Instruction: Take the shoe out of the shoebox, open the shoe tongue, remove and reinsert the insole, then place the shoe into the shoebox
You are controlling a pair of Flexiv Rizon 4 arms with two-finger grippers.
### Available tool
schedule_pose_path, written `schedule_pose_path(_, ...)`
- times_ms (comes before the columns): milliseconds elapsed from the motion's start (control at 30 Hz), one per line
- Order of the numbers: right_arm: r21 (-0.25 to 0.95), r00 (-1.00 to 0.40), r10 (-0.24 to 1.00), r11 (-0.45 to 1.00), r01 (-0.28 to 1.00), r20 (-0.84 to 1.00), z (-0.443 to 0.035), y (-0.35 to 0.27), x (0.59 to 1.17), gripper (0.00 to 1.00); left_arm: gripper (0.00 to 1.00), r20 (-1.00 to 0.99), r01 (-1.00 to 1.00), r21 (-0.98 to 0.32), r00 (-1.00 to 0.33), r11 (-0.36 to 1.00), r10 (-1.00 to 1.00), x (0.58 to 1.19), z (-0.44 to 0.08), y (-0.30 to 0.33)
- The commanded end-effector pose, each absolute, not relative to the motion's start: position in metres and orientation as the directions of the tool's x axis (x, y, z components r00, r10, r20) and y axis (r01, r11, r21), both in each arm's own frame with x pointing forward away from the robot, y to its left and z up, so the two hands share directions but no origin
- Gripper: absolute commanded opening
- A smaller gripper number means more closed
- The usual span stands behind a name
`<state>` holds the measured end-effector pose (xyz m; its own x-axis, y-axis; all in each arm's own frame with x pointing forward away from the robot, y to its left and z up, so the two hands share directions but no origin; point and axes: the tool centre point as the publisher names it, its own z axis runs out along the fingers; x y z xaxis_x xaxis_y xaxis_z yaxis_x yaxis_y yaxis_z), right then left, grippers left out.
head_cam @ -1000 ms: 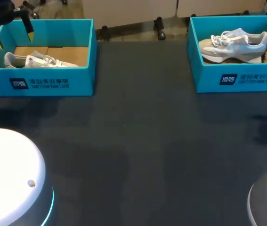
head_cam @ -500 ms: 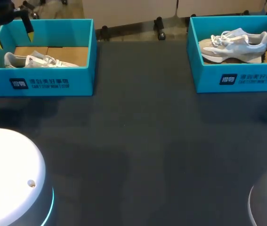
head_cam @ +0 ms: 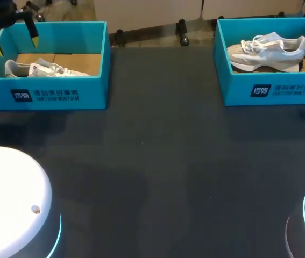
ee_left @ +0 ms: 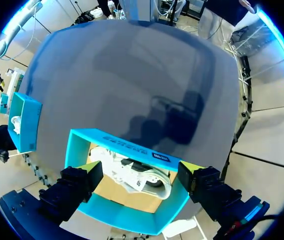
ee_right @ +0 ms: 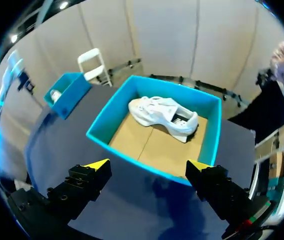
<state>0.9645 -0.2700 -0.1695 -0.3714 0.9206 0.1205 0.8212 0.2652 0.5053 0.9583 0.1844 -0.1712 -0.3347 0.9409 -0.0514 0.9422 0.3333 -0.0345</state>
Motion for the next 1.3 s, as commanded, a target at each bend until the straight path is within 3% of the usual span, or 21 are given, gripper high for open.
schedule_pose_path(33, 0.469, 0.024, 0.986, -0.101, 0.877, 0.167, -0.162, -0.263, 0.969, 1.00, 1.00, -0.051, 0.942, -0.031, -0.334, 0.333, 0.941, 0.957, -0.171, 0.185)
schedule_pose_path(667, 0.470, 0.036, 0.984, -0.114, 0.875, 0.172, -0.163, -0.264, 0.970, 1.00, 1.00, -0.051, 0.942, -0.031, -0.334, 0.333, 0.941, 0.957, -0.171, 0.185)
schedule_pose_path(1300, 0.354, 0.105, 0.984, -0.151, 0.923, 0.146, -0.211, -0.288, 1.048, 1.00, 1.00, -0.051, 0.942, -0.031, -0.334, 0.333, 0.941, 0.957, -0.171, 0.185)
